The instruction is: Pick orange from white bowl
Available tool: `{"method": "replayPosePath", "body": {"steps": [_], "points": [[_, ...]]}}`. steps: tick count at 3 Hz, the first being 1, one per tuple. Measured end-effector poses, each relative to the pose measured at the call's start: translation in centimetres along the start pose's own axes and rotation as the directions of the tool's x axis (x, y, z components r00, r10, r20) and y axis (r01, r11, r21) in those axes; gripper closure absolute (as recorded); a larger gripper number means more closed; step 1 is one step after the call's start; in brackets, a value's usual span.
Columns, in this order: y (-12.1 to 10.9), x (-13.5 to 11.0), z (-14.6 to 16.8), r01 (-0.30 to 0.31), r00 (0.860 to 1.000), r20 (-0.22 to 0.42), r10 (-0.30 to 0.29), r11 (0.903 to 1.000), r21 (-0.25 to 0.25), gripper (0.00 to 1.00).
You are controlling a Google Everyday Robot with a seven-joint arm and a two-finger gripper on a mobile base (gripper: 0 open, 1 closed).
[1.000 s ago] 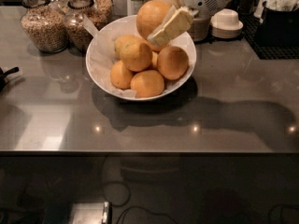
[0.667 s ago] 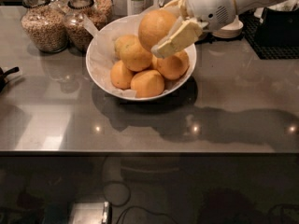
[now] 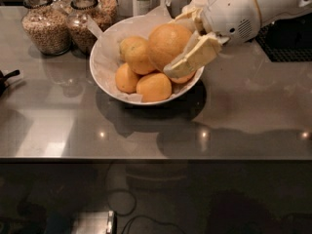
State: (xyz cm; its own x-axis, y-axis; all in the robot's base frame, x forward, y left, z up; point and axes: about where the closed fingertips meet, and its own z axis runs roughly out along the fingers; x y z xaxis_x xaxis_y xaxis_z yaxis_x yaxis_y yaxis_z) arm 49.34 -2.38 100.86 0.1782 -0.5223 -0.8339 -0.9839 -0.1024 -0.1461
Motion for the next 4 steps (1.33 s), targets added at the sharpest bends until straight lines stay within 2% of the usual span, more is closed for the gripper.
{"method": "replayPosePath", "body": {"steps": [1, 2, 3, 4], "points": [[0.9, -0.6, -0.1, 0.006, 1.000, -0.023, -0.006, 0.9999, -0.011, 1.00], [4.8, -3.4, -1.5, 0.051, 0.998, -0.022, -0.052, 0.9984, -0.024, 1.00], [9.4, -5.7, -2.8, 0.093, 0.995, 0.044, -0.092, 0.9955, -0.021, 1.00], [13.9, -6.8, -3.8, 0.112, 0.986, 0.127, -0.112, 0.9937, 0.007, 1.00]]}}
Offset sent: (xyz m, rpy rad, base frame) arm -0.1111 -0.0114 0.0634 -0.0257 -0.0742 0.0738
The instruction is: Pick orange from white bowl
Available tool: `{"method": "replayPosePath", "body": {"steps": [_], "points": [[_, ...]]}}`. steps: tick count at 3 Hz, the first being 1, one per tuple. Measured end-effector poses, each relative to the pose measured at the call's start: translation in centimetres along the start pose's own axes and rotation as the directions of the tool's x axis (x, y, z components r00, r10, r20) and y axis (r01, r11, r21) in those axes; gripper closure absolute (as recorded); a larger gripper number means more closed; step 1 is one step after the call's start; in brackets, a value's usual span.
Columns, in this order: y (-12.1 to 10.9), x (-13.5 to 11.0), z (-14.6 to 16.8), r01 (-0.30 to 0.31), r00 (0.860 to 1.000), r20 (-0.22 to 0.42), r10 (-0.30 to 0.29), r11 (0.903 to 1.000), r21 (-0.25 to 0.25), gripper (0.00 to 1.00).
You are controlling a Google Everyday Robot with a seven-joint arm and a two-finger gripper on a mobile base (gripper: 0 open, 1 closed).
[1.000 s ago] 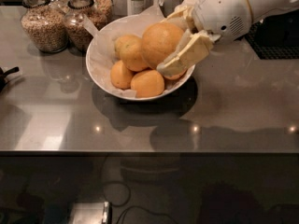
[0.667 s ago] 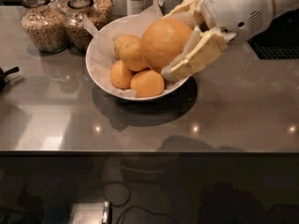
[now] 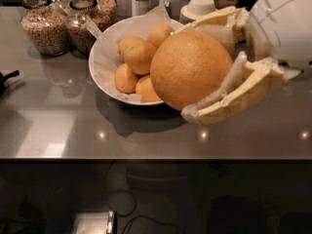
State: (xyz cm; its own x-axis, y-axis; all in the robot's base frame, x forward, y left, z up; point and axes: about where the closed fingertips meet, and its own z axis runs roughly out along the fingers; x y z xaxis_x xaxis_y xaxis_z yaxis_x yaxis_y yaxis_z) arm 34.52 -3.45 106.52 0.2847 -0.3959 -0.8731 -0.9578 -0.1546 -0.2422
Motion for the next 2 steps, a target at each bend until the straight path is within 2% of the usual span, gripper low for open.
{"method": "replayPosePath", "body": {"steps": [1, 2], "points": [[2.79, -0.04, -0.07, 0.006, 0.998, 0.070, -0.008, 0.9994, 0.033, 1.00], [2.96, -0.21, -0.15, 0.009, 0.998, 0.068, -0.012, 0.9990, 0.044, 1.00]]}}
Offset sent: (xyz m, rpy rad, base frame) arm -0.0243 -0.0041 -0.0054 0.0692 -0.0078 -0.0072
